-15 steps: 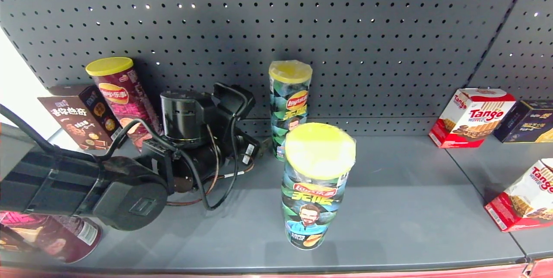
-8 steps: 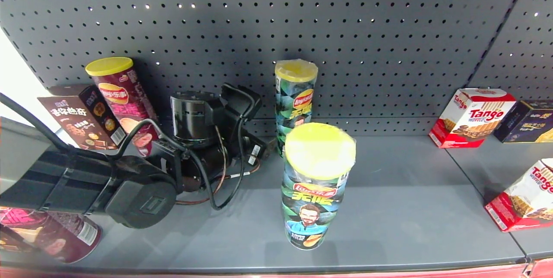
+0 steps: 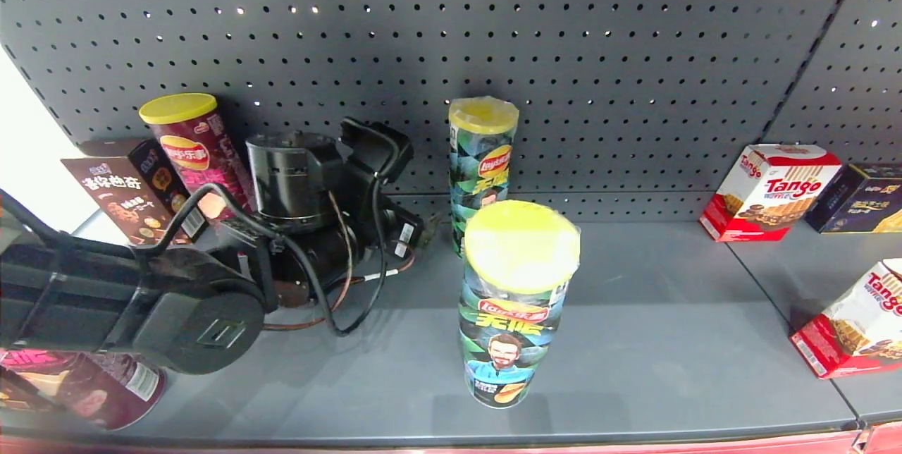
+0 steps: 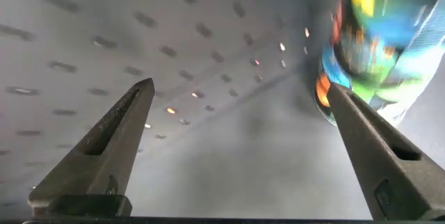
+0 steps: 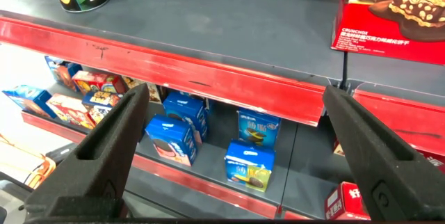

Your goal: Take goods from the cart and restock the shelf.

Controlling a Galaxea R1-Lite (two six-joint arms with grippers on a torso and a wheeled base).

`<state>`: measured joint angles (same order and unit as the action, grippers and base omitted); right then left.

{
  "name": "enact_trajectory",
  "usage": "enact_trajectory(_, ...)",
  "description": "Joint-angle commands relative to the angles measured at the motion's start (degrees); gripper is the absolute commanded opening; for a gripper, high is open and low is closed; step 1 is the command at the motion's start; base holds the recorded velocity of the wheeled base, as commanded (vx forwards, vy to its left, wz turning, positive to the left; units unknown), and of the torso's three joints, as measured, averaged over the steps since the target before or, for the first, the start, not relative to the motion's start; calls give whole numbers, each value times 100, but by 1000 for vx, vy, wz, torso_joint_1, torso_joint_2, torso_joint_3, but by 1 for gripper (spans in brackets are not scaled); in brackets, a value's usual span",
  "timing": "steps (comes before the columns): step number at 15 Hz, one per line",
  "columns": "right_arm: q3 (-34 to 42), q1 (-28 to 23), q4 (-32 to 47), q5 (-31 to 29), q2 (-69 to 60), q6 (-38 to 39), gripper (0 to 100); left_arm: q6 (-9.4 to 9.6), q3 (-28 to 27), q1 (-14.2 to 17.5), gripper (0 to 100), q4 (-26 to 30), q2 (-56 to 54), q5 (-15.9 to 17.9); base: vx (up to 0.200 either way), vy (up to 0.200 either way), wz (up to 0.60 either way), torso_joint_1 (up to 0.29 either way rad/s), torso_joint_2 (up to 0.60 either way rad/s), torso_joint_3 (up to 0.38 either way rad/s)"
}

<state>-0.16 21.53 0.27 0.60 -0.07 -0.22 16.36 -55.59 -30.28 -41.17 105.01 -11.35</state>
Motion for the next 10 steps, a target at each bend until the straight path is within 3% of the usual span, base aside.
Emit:
enact_trajectory(1, -2, 0, 0, 2, 7, -4, 100, 8, 39, -4, 100, 21, -561, -16, 0, 0, 0, 0, 0, 0)
enact_trajectory(7, -2, 0, 0, 2, 7, -4, 100, -28, 321, -233, 100, 47, -1809, 10, 0, 0, 0, 0, 0, 0)
enact_trajectory(10, -2, 0, 0, 2, 7, -4, 100, -203, 725, -523, 100, 91, -2644, 28, 0, 0, 0, 0, 0, 0)
